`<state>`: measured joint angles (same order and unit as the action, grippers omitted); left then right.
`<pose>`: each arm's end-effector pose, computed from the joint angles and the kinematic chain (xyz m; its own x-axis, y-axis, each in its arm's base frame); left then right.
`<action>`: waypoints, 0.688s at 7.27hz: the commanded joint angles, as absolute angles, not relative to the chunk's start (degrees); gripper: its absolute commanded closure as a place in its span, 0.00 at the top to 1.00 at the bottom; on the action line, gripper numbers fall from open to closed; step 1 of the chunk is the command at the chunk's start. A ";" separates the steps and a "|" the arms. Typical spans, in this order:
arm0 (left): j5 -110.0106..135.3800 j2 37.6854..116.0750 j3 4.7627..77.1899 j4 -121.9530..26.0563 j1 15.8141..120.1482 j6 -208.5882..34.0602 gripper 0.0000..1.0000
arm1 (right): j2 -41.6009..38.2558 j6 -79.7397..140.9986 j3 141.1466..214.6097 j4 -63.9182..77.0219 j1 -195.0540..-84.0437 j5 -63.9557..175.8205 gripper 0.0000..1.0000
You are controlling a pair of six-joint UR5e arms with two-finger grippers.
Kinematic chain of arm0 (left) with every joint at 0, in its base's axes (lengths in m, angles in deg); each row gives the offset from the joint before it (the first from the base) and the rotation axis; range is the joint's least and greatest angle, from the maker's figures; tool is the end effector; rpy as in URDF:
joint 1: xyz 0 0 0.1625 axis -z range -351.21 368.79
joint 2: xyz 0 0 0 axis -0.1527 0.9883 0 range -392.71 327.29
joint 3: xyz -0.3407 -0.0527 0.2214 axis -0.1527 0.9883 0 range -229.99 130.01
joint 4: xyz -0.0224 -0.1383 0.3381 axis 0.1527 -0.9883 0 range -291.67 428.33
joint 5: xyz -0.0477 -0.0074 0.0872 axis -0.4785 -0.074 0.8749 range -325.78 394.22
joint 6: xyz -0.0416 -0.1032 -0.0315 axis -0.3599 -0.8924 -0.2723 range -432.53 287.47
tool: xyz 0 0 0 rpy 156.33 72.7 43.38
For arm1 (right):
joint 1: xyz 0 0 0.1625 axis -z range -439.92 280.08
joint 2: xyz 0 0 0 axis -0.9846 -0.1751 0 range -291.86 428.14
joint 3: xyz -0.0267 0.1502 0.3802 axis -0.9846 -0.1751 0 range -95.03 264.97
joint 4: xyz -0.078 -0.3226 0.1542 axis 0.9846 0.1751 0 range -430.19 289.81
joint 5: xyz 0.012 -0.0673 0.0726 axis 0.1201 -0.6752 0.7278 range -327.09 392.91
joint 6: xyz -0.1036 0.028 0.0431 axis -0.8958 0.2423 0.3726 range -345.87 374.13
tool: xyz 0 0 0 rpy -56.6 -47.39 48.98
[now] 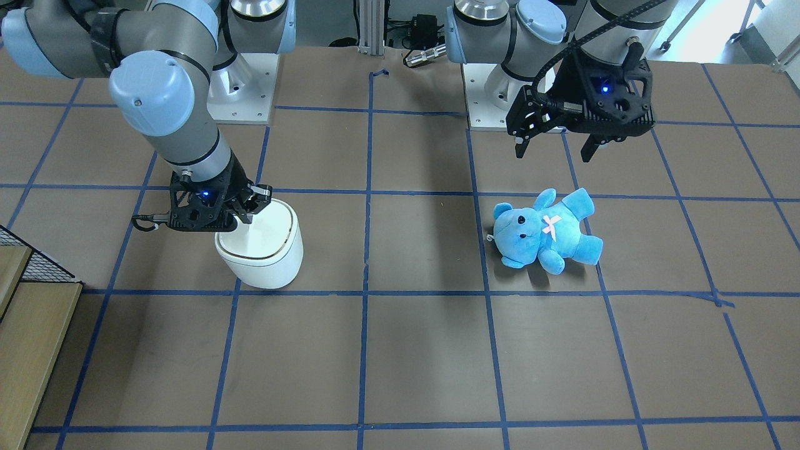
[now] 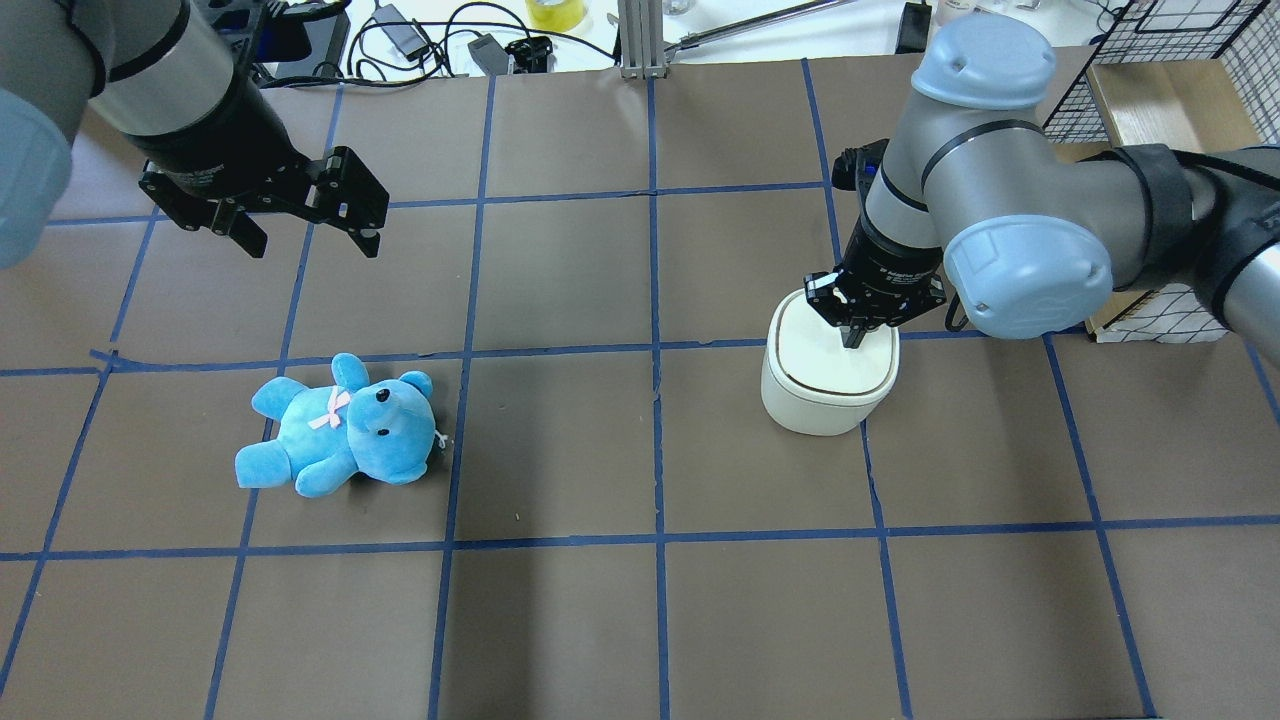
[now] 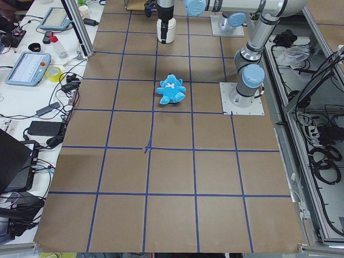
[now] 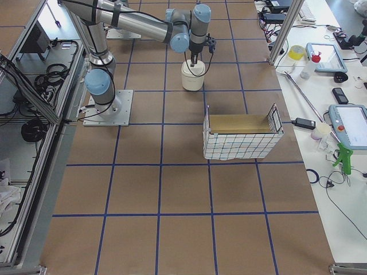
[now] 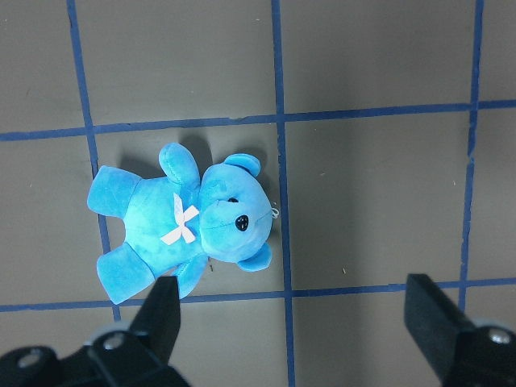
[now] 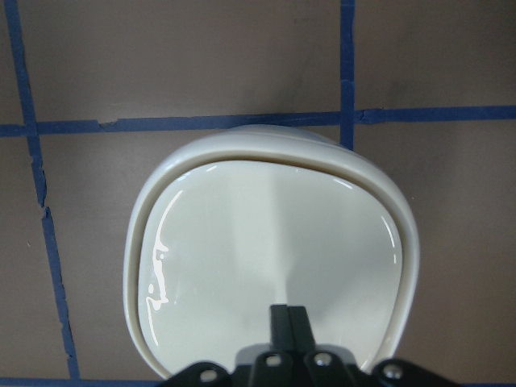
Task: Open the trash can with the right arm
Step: 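Press the right gripper down on the lid's push edge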
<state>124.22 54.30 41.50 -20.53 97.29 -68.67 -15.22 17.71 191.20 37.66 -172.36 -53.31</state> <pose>-0.1222 -0.4275 0.4696 -0.9991 0.0414 -0.0032 0.0415 0.9981 -0.0457 0.1600 -0.4442 0.3132 -0.9979 0.0255 -0.0601 0.0199 0.9956 0.0914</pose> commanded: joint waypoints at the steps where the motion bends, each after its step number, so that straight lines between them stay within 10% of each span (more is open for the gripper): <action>1: 124.22 54.30 41.50 -20.53 97.29 -68.67 1.00 | -15.19 17.91 191.75 38.61 -172.29 -53.31 0.00; 5: 124.22 54.30 41.50 -20.53 97.29 -68.67 1.00 | -14.92 17.73 192.81 39.14 -172.20 -53.31 0.00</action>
